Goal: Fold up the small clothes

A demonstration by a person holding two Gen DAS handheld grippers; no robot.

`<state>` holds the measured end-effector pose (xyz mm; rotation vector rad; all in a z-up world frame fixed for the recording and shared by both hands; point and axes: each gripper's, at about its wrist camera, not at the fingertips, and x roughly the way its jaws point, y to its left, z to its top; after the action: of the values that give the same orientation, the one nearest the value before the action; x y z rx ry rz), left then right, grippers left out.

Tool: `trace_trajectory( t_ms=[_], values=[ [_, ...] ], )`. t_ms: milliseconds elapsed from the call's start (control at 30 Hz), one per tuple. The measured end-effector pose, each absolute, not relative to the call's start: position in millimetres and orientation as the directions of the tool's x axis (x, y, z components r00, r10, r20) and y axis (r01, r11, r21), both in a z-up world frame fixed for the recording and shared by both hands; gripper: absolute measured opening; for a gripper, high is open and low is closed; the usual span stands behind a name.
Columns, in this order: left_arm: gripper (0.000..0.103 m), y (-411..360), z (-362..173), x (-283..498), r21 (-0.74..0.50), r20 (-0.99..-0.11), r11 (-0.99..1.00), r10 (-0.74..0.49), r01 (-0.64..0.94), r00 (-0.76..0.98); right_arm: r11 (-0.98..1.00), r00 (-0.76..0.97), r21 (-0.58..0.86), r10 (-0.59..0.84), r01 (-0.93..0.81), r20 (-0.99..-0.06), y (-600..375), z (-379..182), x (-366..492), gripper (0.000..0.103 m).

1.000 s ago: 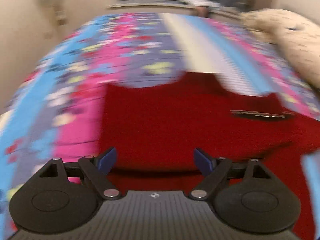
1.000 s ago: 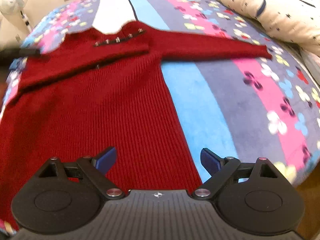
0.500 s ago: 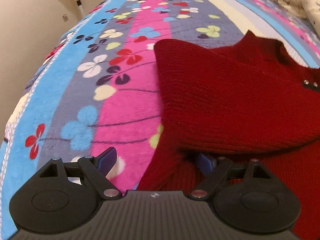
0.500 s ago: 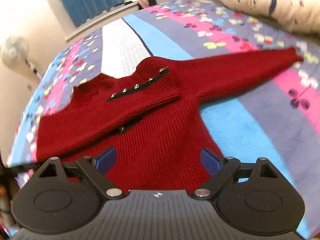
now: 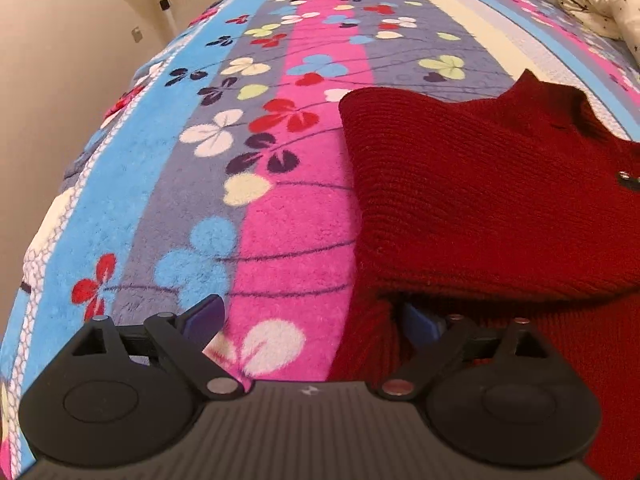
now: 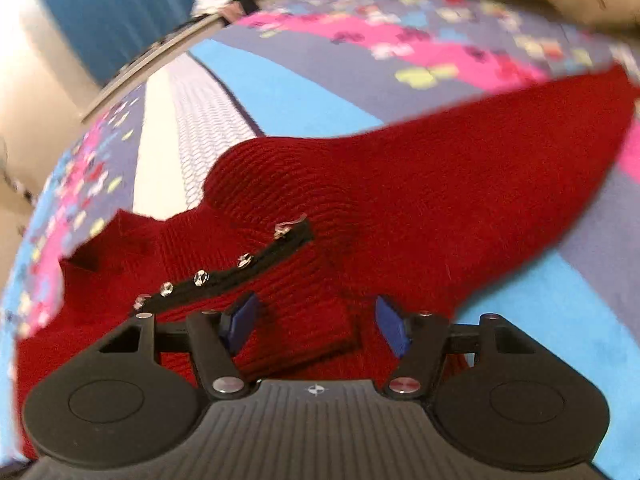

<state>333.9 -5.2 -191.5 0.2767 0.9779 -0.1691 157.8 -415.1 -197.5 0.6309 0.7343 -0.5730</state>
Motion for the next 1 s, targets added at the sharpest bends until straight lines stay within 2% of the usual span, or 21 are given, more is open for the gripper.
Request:
trace_trajectory(
  t_ms=[33,100,200,267,333,400,467,533,600,667,733,833,1000],
  values=[
    [0.096,-1,-187,331,0.133,-0.833,0.956,-0.035,0.261,0.552,0.703,0.603,0.270,-0.277,0.658,-0.748,-409,-196,160,0.031],
    [0.095,9,-174,323,0.070,-0.824,0.965,-0.087,0.253,0.560,0.761,0.598,0.175,-0.321,0.624,-0.735,-400,-193,163,0.024],
    [0.097,12,-150,320,0.031,-0.804,0.961,-0.139,0.273,0.578,0.754,0.586,0.138,-0.366,0.642,-0.723,-397,-184,157,0.023],
    [0.103,5,-144,330,0.075,-0.792,0.967,-0.090,0.243,0.604,0.737,0.563,0.086,-0.429,0.670,-0.706,-395,-178,155,0.026],
    [0.103,-7,-155,347,0.142,-0.800,0.967,-0.014,0.213,0.600,0.734,0.550,0.039,-0.471,0.678,-0.689,-392,-176,157,0.044],
    [0.103,-21,-181,364,0.247,-0.819,0.943,0.079,0.224,0.568,0.759,0.549,0.013,-0.459,0.651,-0.699,-389,-181,164,0.056],
    [0.103,-24,-193,365,0.262,-0.816,0.937,0.088,0.230,0.571,0.801,0.507,-0.021,-0.399,0.598,-0.764,-387,-195,172,0.060],
    [0.103,-23,-180,356,0.245,-0.809,0.941,0.065,0.235,0.584,0.816,0.521,-0.057,-0.419,0.575,-0.744,-385,-192,167,0.066],
    [0.103,-18,-162,340,0.223,-0.805,0.934,0.016,0.278,0.593,0.804,0.528,-0.005,-0.395,0.594,-0.751,-389,-176,155,0.066],
    [0.103,-10,-140,313,0.219,-0.790,0.927,-0.015,0.305,0.613,0.803,0.607,0.126,-0.326,0.582,-0.725,-387,-153,128,0.066],
    [0.103,1,-122,280,0.198,-0.786,0.931,-0.037,0.308,0.617,0.805,0.669,0.218,-0.272,0.552,-0.692,-374,-129,90,0.075],
    [0.103,18,-103,222,0.140,-0.806,0.940,-0.075,0.312,0.588,0.820,0.713,0.266,-0.226,0.507,-0.663,-342,-99,27,0.084],
    [0.103,40,-74,126,0.109,-0.813,0.954,-0.077,0.281,0.577,0.849,0.750,0.282,-0.184,0.447,-0.636,-292,-57,-59,0.087]
  ],
)
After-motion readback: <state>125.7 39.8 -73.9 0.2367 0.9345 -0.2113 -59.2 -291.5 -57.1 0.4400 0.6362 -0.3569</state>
